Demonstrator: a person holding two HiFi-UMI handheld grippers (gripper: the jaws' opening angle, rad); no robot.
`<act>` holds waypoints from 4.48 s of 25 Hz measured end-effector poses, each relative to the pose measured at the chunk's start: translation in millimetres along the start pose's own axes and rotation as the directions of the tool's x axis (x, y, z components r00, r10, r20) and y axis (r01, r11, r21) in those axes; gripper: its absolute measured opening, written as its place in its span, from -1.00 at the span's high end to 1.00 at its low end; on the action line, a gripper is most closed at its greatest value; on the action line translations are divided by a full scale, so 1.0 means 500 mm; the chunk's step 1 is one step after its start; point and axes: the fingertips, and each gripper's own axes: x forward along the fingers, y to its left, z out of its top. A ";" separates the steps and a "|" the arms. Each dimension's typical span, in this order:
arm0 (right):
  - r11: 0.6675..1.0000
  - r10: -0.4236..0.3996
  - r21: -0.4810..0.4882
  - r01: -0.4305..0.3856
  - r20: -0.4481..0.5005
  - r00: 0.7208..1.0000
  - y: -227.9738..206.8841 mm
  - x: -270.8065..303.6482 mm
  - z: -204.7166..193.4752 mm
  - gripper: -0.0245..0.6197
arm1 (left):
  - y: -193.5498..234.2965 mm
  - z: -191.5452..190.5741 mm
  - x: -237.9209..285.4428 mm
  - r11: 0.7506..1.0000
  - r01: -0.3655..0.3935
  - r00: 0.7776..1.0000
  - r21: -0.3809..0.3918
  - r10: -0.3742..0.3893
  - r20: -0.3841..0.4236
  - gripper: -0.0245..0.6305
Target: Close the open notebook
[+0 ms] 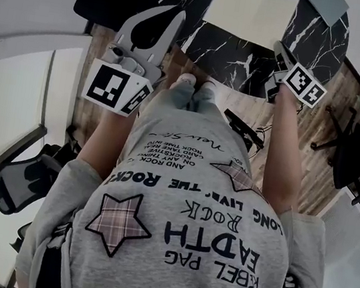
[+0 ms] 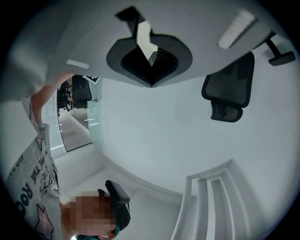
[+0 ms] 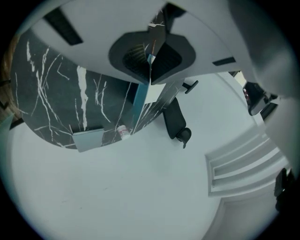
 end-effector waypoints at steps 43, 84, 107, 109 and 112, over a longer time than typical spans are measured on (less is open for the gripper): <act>0.912 0.384 -0.112 -0.394 -0.101 0.918 0.269 0.188 -0.039 0.38 | 0.055 -0.025 -0.052 0.996 -0.092 0.996 -0.019 0.091 -0.022 0.90; 0.946 0.056 -0.275 -0.173 -0.386 0.921 0.169 0.334 -0.179 0.88 | 0.058 -0.033 -0.082 0.988 -0.152 0.987 0.001 0.152 -0.055 0.90; 0.969 0.162 -0.175 -0.173 -0.078 0.984 0.207 0.154 0.011 0.88 | 0.042 0.003 -0.029 0.999 -0.051 0.999 0.008 0.051 -0.004 0.90; 0.969 0.168 -0.176 -0.173 -0.044 0.985 0.210 0.131 0.034 0.88 | 0.036 0.008 -0.024 0.999 -0.038 0.999 0.009 0.038 0.000 0.90; 0.969 0.169 -0.186 -0.165 0.004 0.986 0.211 0.095 0.068 0.88 | 0.028 0.018 -0.017 1.000 -0.022 1.000 0.009 0.021 0.011 0.90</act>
